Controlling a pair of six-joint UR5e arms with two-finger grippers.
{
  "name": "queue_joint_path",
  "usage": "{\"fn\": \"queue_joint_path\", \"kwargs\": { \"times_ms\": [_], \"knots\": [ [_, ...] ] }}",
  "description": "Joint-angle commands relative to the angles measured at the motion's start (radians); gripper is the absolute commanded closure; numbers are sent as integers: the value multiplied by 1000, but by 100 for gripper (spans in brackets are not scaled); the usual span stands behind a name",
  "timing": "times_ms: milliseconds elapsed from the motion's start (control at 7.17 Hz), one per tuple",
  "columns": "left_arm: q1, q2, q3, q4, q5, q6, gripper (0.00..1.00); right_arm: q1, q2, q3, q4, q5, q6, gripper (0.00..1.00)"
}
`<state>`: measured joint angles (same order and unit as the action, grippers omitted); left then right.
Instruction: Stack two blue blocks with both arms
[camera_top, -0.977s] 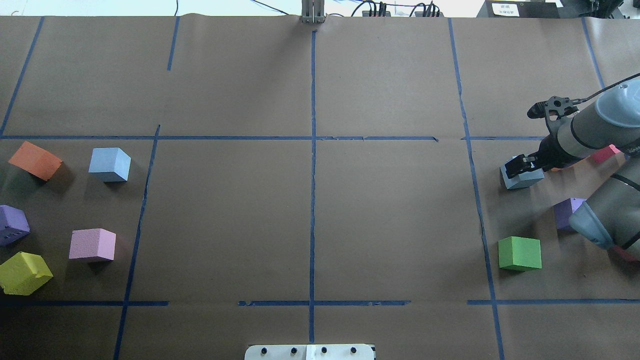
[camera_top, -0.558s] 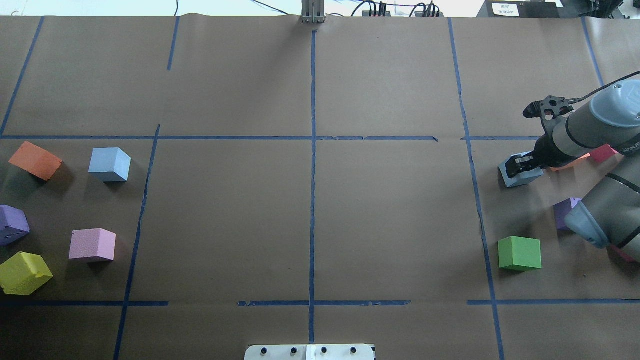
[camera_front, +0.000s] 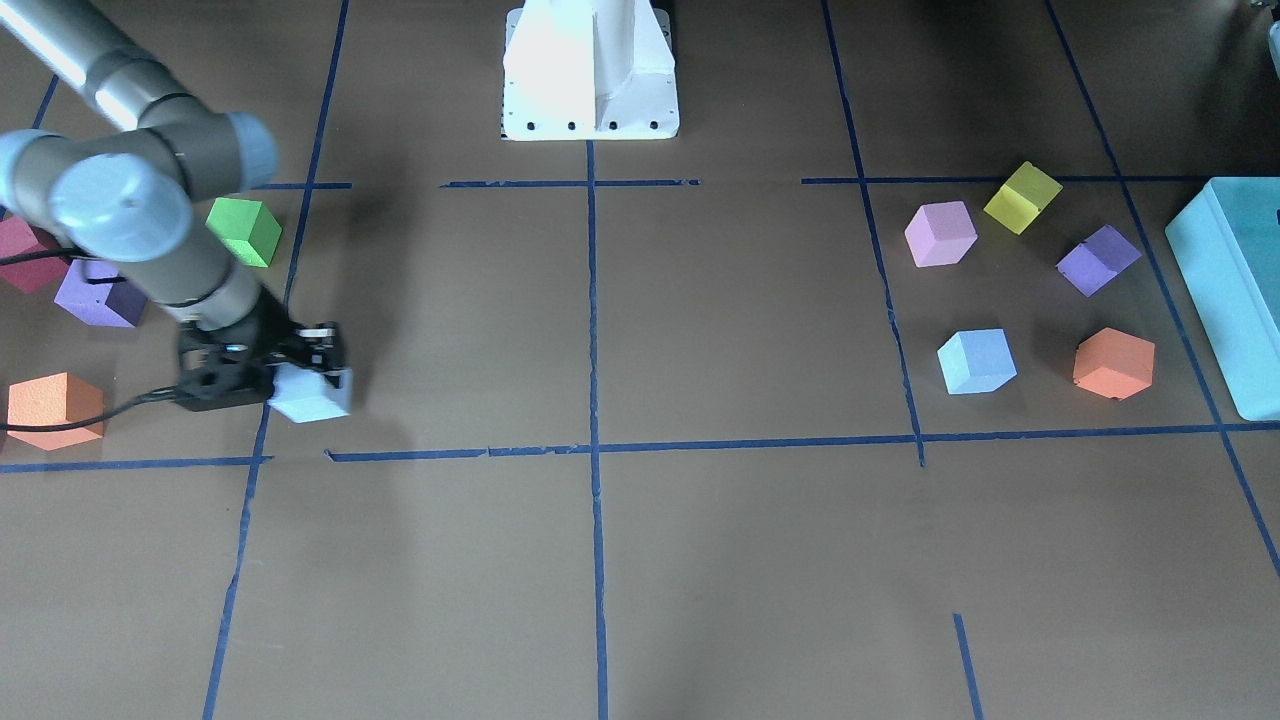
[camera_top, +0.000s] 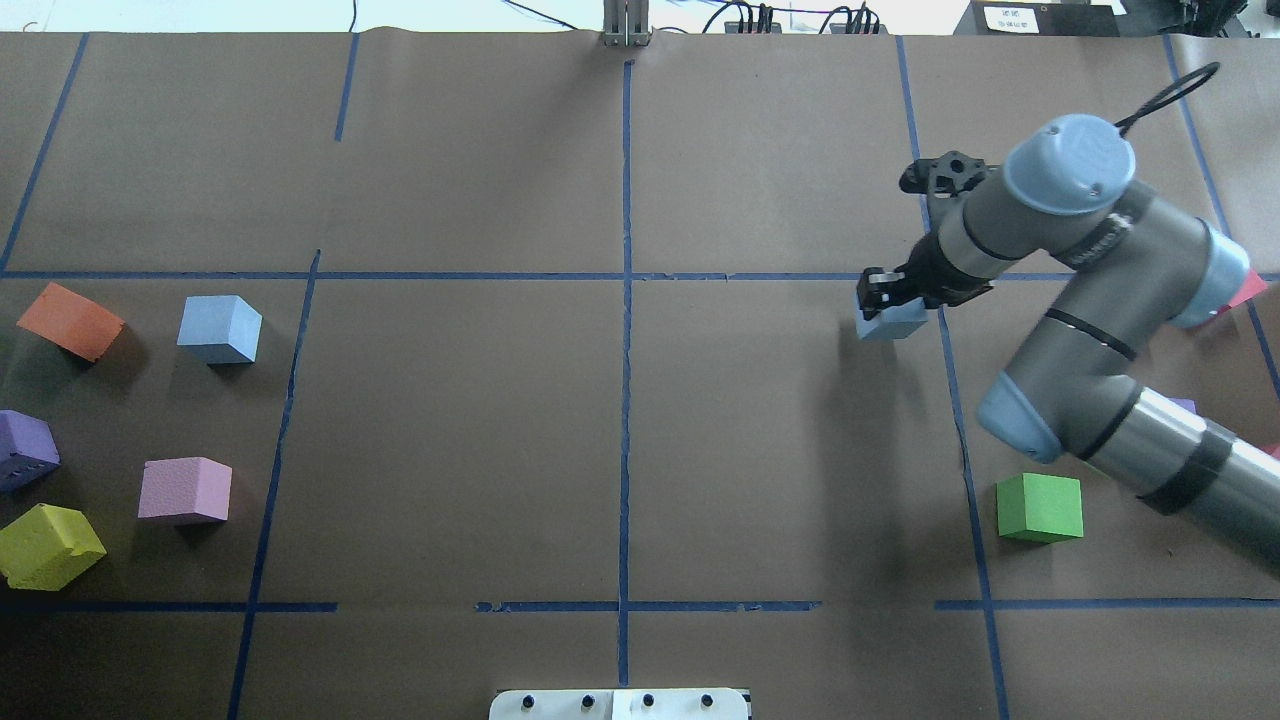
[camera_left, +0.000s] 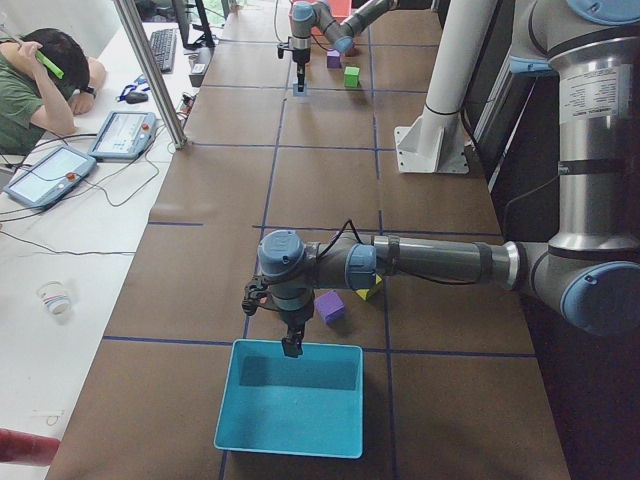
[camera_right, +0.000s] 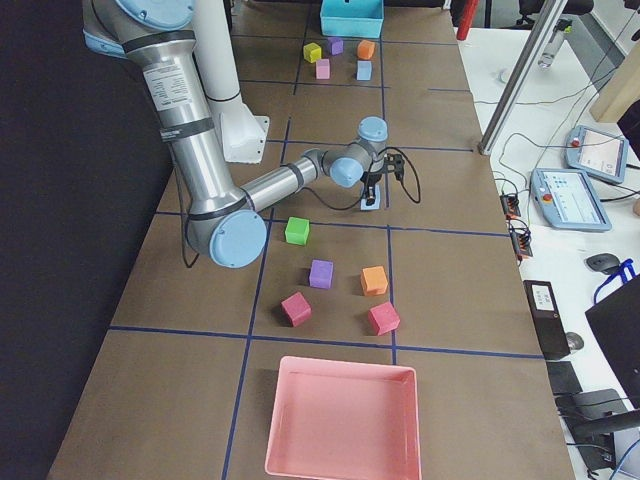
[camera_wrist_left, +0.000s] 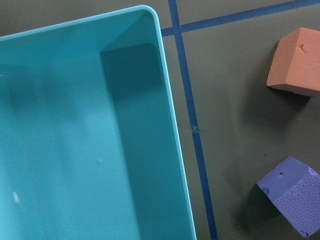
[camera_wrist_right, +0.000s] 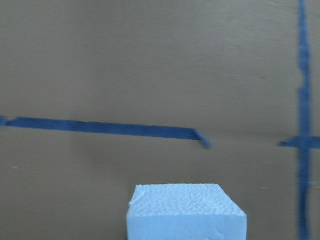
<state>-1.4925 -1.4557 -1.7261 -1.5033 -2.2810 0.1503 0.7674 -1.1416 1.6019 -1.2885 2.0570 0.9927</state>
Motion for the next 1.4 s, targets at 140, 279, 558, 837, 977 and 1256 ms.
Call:
{"fn": "queue_joint_path", "kwargs": {
  "times_ms": [140,279,558,837,977,1256],
  "knots": [
    [0,0,0,0,0,0,0,-184,407,-224,-163,-174,274,71],
    [0,0,0,2,0,0,0,-222,480,-293,-161,-216,329,69],
    [0,2,0,2,0,0,0,-249,502,-313,-160,-227,351,56],
    [0,0,-1,0,0,0,0,-255,502,-330,-158,-257,339,1],
    [0,0,-1,0,0,0,0,-255,502,-329,-158,-258,334,1],
    [1,0,0,0,0,0,0,-232,513,-295,-164,-242,322,1]
  ]
}}
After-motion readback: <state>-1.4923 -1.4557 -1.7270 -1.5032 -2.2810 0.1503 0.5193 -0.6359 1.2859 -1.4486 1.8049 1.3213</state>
